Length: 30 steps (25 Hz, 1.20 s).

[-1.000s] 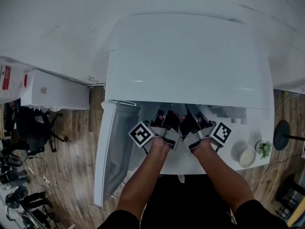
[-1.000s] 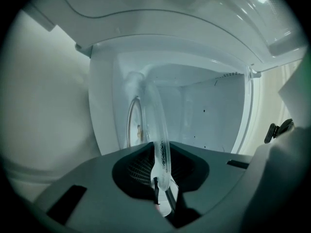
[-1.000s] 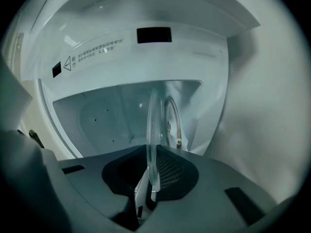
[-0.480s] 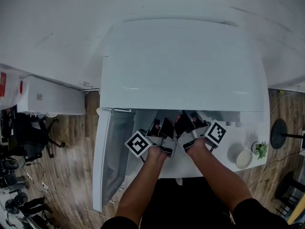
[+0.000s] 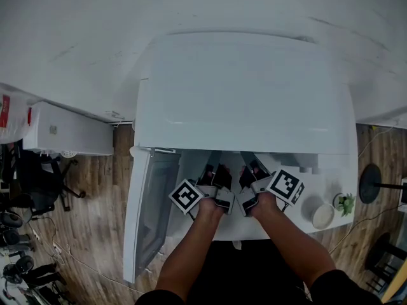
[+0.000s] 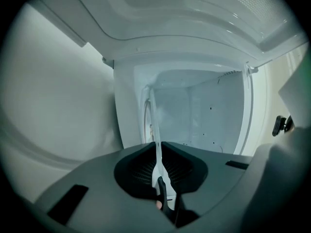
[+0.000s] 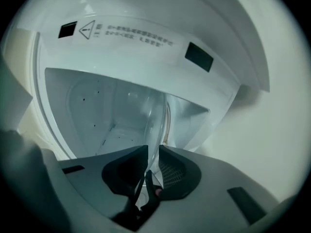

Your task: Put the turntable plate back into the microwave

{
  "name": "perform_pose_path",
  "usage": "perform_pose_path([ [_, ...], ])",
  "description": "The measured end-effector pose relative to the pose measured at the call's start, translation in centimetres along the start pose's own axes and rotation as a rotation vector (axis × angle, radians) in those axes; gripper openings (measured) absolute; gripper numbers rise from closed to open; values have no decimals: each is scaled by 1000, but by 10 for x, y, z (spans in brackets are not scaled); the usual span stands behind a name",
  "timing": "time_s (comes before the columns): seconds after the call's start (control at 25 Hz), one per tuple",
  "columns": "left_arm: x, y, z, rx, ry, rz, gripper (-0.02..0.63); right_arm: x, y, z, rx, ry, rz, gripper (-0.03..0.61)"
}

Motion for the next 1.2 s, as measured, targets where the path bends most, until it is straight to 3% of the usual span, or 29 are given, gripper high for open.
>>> perform_pose_path([
  [0.28, 6, -4, -8, -51, 63, -18, 53, 1, -15, -10, -16, -162, 6, 15],
  [0.4, 8, -19, -14, -97, 149, -41, 52, 3, -19, -28, -71, -337, -2, 17],
  [0.48, 11, -31, -10, -116, 216, -56, 52, 8, -23, -40, -93, -512, -12, 17],
  [0.6, 13, -51, 0, -154, 361, -85, 52, 20, -34, -58, -124, -802, -23, 17],
  [0.72, 18, -62, 24, -96, 560, -122, 51, 33, -43, -72, -158, -974, -64, 17],
  [0.88, 28, -77, 50, -94, 909, -208, 51, 47, -53, -81, -160, -1084, -120, 18],
  [1.0, 34, -86, 61, -116, 1117, -245, 51, 54, -67, -85, -148, -1167, -117, 18],
  [1.08, 37, -91, 68, -122, 1198, -261, 51, 58, -77, -86, -137, -1201, -111, 17],
  [1.2, 42, -97, 78, -122, 1239, -270, 51, 60, -89, -91, -122, -1215, -96, 17],
])
Point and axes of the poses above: the fingertips, and each gripper's own axes: y forward along the fingers, z to its right, x out of its underside, the point moved 2 cm from there along -y, backward along the fingers, and after that the axes turned 4 degrees about y, right-handed, at the moved point
